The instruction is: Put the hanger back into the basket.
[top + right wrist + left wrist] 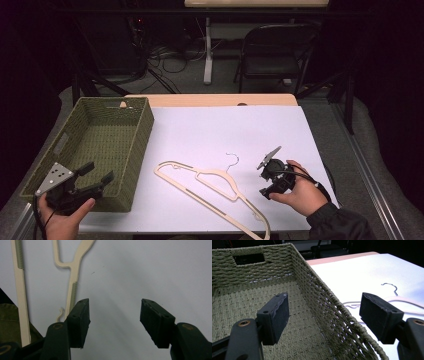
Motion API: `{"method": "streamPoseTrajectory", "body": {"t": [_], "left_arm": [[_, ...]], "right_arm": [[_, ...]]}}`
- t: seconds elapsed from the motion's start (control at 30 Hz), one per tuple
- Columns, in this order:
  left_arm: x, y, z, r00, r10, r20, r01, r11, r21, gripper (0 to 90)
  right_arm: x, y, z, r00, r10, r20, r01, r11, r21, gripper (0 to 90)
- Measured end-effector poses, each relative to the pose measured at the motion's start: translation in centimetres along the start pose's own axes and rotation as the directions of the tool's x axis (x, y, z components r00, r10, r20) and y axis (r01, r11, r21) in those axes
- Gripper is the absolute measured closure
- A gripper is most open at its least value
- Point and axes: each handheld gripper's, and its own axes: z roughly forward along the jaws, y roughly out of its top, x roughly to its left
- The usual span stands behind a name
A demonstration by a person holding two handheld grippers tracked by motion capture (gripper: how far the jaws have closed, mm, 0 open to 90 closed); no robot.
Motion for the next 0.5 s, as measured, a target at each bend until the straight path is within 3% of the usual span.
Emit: {"method": "streamPoseTrajectory", "body": {"t": [0.17, 0.3, 0.33, 0.5], "left_arm": [[0.0, 0.0, 0.0, 1.0000, 0.001, 0.000, -0.001, 1.0000, -0.001, 24.0], [-0.1, 0.0, 0.0, 1.0000, 0.001, 0.002, -0.001, 1.0000, 0.000, 24.0], [-0.1, 0.0, 0.0, 1.0000, 0.001, 0.002, -0.001, 1.0000, -0.003, 24.0], [-0.1, 0.1, 0.1, 1.0000, 0.004, 0.004, -0.004, 1.0000, 0.000, 24.0]], "right_arm": [[0.2, 0.8, 0.3, 0.9996, -0.020, -0.021, 0.021, 0.999, 0.033, 41.2], [0.4, 1.0, 0.7, 0.9994, -0.026, -0.023, 0.026, 0.999, 0.019, 41.2], [0.5, 1.2, 0.7, 0.9992, -0.033, -0.024, 0.034, 0.998, 0.047, 41.3], [0.7, 1.7, 1.0, 0.9985, -0.046, -0.029, 0.047, 0.998, 0.043, 41.8]]}}
